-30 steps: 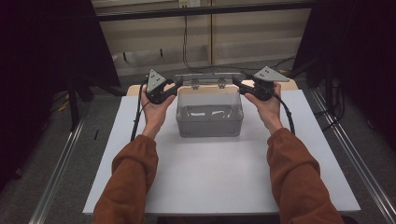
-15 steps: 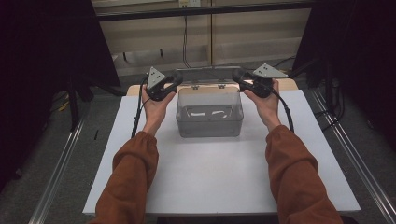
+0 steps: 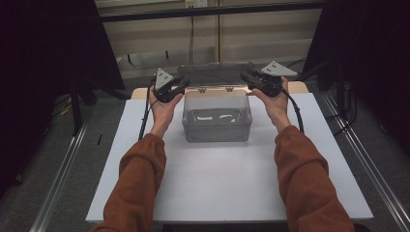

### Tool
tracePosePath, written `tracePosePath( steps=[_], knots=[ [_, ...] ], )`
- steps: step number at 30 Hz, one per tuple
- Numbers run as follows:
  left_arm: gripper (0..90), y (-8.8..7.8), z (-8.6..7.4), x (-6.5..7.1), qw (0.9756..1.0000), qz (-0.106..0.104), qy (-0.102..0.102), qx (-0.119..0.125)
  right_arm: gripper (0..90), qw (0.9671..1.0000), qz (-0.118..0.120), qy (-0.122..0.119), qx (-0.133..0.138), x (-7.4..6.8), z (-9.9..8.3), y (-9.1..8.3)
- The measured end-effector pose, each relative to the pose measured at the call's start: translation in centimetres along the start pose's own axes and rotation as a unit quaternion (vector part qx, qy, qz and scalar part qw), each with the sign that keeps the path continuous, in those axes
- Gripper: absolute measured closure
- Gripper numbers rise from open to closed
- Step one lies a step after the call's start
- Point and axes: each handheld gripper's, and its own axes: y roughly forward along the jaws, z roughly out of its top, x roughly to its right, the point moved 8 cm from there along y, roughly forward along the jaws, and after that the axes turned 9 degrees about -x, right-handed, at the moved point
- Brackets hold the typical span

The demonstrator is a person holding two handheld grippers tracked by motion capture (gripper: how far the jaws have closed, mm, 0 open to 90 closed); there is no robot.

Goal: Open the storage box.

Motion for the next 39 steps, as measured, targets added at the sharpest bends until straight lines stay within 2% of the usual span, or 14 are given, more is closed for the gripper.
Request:
tracePosePath(
  steps=[9, 10, 11, 12, 17, 18, 20, 24, 30, 32, 34, 38, 39],
  knots=[
    [64.5, 0.6, -0.4, -0.7, 0.9998, 0.012, 0.008, -0.015, 65.0, 1.0000, -0.005, 0.001, 0.001, 0.4, 0.3, 0.4],
    [64.5, 0.7, -0.5, -0.8, 0.9998, 0.012, 0.008, -0.014, 65.1, 1.0000, -0.004, 0.002, 0.001, 0.4, 0.3, 0.4],
    [64.5, 0.9, -0.5, -0.8, 0.9999, 0.012, 0.000, -0.012, 65.2, 1.0000, -0.005, 0.002, 0.002, 0.4, 0.3, 0.4],
    [64.5, 0.9, -0.7, -1.0, 0.9997, 0.012, 0.006, -0.019, 65.3, 1.0000, -0.005, 0.002, 0.002, 0.5, 0.3, 0.4],
    [61.4, 1.6, -1.0, -1.0, 0.9997, 0.009, 0.006, -0.023, 65.7, 1.0000, -0.006, 0.000, 0.001, 0.6, 0.4, 0.5],
    [61.4, 1.7, -1.0, -0.9, 0.9997, 0.007, 0.000, -0.023, 65.7, 1.0000, -0.007, 0.000, 0.000, 0.6, 0.4, 0.6],
    [61.4, 1.9, -1.2, -1.0, 0.9996, 0.009, 0.004, -0.026, 65.8, 1.0000, -0.008, 0.001, 0.000, 0.6, 0.5, 0.6],
    [63.5, 2.4, -1.4, -0.9, 0.9997, 0.002, -0.009, -0.023, 66.6, 1.0000, -0.008, 0.002, 0.001, 0.8, 0.5, 0.7],
    [66.0, 2.8, -1.8, -0.9, 0.9996, 0.002, -0.002, -0.027, 66.7, 1.0000, -0.006, 0.008, -0.001, 1.0, 0.3, 0.9],
    [68.1, 2.8, -1.7, -1.0, 0.9996, 0.002, -0.003, -0.027, 63.1, 0.9999, -0.008, 0.007, -0.007, 1.2, 0.1, 1.0],
    [69.7, 2.9, -1.7, -1.0, 0.9996, -0.001, -0.011, -0.026, 62.7, 0.9998, -0.011, 0.009, -0.014, 1.3, -0.4, 1.2],
    [70.0, 2.9, -1.8, -1.1, 0.9996, 0.002, -0.007, -0.026, 62.2, 0.9996, -0.011, 0.010, -0.023, 1.6, -1.0, 1.6],
    [70.0, 3.0, -1.7, -1.1, 0.9997, 0.001, -0.012, -0.023, 61.7, 0.9996, -0.010, 0.010, -0.025, 1.5, -1.2, 1.7]
  ],
)
